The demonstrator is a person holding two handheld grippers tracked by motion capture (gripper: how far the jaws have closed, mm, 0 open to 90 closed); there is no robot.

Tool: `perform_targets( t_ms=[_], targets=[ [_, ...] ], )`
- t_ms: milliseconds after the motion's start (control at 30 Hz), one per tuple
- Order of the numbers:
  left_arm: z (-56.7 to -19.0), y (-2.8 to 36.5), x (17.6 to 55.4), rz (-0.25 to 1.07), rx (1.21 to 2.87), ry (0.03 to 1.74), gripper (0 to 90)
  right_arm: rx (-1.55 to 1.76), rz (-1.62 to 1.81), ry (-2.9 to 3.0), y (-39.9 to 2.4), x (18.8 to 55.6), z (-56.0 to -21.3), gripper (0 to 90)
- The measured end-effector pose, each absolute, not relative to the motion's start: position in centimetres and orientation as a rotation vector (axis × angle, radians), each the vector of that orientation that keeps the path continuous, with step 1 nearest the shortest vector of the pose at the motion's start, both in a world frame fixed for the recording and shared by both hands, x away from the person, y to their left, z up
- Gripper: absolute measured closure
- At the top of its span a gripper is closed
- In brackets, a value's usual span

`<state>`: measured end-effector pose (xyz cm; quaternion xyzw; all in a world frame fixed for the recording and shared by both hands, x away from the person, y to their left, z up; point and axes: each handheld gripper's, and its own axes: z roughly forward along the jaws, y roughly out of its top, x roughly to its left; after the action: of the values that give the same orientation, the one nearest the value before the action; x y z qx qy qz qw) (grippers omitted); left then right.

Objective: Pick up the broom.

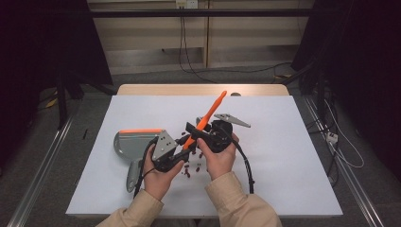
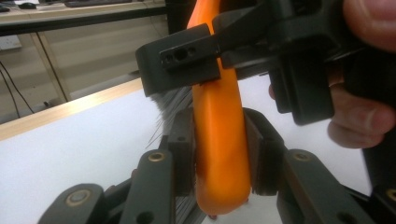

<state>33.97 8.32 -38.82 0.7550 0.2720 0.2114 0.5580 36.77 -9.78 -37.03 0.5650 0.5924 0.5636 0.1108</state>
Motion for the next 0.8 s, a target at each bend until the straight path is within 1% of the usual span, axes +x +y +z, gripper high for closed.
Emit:
perform_targets(
  t_ms=[133,167,200,233,267,300,333,433,533,700,800],
  targets=[
    [-39.1,8.0,33.9,0.507,1.791,0.635,61.1,1.725,1.698,1.719,-10.0,36.6,-36.9,57.0],
    [-39.2,8.0,34.0,0.498,1.788,0.641,57.8,1.746,1.715,1.706,-10.1,36.6,-36.8,62.0],
    [-39.3,8.1,34.2,0.488,1.791,0.636,56.1,1.730,1.751,1.697,-10.4,36.6,-36.6,69.9],
    [-39.4,8.1,34.2,0.486,1.781,0.654,56.1,1.730,1.751,1.697,-10.4,36.6,-36.6,69.9],
    [-39.4,8.3,34.3,0.480,1.772,0.657,52.7,1.696,1.713,1.693,-10.4,36.6,-36.4,69.9],
    [-39.3,8.5,34.4,0.473,1.769,0.665,44.1,1.657,1.683,1.706,-10.6,36.6,-36.3,70.0],
    [-39.3,8.7,34.5,0.465,1.770,0.674,44.1,1.645,1.672,1.718,-11.0,36.7,-36.1,70.0],
    [-39.2,9.1,34.7,0.452,1.778,0.678,38.0,1.642,1.668,1.726,-12.1,36.9,-36.0,70.0],
    [-39.2,9.2,34.8,0.439,1.768,0.694,28.7,1.602,1.622,1.761,-13.1,36.9,-35.8,70.0],
    [-39.0,9.5,34.9,0.424,1.770,0.687,20.3,1.560,1.562,1.813,-14.8,36.6,-35.7,70.0],
    [-38.8,9.7,35.0,0.419,1.781,0.687,17.6,1.546,1.541,1.821,-16.1,36.4,-35.7,70.0]
  ],
)
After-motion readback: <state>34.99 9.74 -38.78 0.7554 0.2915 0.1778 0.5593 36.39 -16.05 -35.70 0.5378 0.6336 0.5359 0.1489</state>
